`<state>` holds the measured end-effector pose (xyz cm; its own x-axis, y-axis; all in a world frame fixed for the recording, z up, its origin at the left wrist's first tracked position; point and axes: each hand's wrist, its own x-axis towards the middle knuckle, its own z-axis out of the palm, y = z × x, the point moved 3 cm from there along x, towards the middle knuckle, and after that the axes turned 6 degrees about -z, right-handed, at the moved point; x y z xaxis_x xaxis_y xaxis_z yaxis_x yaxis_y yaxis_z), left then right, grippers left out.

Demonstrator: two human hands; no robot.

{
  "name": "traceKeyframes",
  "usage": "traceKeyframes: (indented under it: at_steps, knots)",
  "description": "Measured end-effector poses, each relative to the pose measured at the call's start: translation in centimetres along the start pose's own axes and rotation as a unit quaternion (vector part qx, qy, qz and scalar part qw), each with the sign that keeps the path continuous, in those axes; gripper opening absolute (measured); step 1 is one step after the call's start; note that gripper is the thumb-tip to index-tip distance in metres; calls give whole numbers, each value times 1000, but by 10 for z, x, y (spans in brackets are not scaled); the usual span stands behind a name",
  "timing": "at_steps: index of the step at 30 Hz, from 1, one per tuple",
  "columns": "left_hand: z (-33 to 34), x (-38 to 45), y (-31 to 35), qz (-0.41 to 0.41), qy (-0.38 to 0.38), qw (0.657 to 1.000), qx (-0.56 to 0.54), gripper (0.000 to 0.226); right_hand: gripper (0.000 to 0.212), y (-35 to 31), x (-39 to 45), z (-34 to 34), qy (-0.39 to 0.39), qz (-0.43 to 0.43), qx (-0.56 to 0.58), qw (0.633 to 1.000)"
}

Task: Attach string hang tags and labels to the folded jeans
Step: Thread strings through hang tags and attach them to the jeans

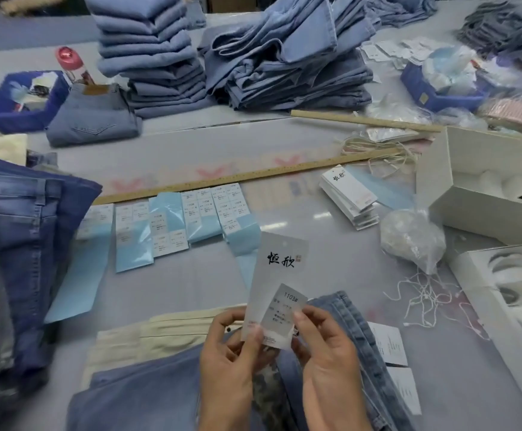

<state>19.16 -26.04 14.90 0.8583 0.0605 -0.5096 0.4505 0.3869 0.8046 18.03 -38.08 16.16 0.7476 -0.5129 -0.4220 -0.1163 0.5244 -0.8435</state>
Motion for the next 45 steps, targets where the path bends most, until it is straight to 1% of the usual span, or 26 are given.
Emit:
traceKeyframes:
  at_steps: [4, 5, 7, 9, 11, 13, 14, 15, 17, 18, 19, 20, 22, 23, 24, 25, 27, 28, 29, 31, 33, 35, 39, 41, 43, 45]
  knots:
    - [-29, -15, 16, 17, -32, 999, 18, 31, 20, 5, -19, 19, -22, -48, -82, 995]
    - [-37, -17, 19, 18, -38, 999, 20, 28, 19, 6, -24, 23, -28, -62, -104, 992]
    - [-53, -21, 26, 20, -51, 998, 34, 27, 9, 8, -32, 31, -37, -110, -166, 979]
    - [-66, -26, 33, 21, -70, 996, 56, 36, 15, 12, -41, 38, -33, -179, -256, 949]
    - [-75, -31, 41, 16, -93, 992, 79, 50, 22, 13, -54, 47, -36, -269, -322, 907]
    - [-83, -34, 50, -2, -115, 988, 105, 64, 29, 17, -67, 57, -46, -357, -361, 860]
    - [-87, -34, 54, -6, -119, 986, 118, 66, 30, 19, -73, 61, -49, -387, -367, 845]
    - [-90, -33, 59, -3, -117, 984, 130, 63, 30, 20, -79, 65, -48, -405, -363, 838]
    - [-94, -29, 68, 13, -99, 983, 151, 47, 30, 24, -87, 69, -36, -425, -356, 831]
    - [-94, -28, 72, 19, -95, 982, 159, 40, 34, 26, -91, 71, -27, -432, -360, 827]
    - [-94, -28, 74, 23, -96, 981, 166, 36, 44, 28, -93, 73, -20, -429, -358, 829]
    - [-94, -29, 77, 26, -100, 980, 171, 34, 61, 29, -94, 74, -22, -414, -339, 845]
    - [-95, -31, 81, 23, -107, 979, 174, 35, 97, 25, -87, 74, -43, -357, -271, 893]
    - [-96, -32, 81, 13, -113, 978, 173, 37, 102, 21, -82, 72, -50, -320, -244, 914]
    - [-97, -33, 81, 0, -125, 977, 175, 39, 96, 17, -75, 68, -62, -277, -222, 933]
    - [-98, -35, 79, -15, -139, 974, 181, 41, 81, 13, -69, 66, -81, -224, -203, 950]
    - [-98, -39, 73, -51, -175, 963, 196, 46, 40, 7, -64, 64, -139, -121, -178, 967]
    - [-95, -41, 70, -65, -197, 955, 212, 48, 25, 5, -64, 61, -157, -96, -179, 967]
    - [-93, -42, 67, -69, -211, 947, 231, 49, 16, 3, -64, 57, -167, -93, -194, 962]
    - [-89, -40, 62, -61, -187, 949, 246, 42, 8, 0, -68, 50, -179, -108, -238, 949]
    - [-86, -33, 60, -32, -143, 964, 222, 25, 10, 3, -76, 42, -197, -110, -278, 934]
    - [-78, -26, 58, 10, -121, 968, 222, 14, 20, 8, -81, 34, -207, -111, -316, 919]
    - [-48, -20, 48, 72, -80, 962, 253, 13, 55, 9, -77, 11, -228, -59, -326, 916]
    - [-30, -20, 42, 89, -75, 953, 280, 19, 64, 3, -71, -4, -235, -28, -322, 917]
    - [-11, -19, 35, 89, -86, 949, 290, 19, 61, -4, -60, -22, -231, -4, -319, 919]
    - [7, -17, 25, 81, -86, 955, 273, 20, 47, -10, -49, -41, -222, 12, -311, 924]
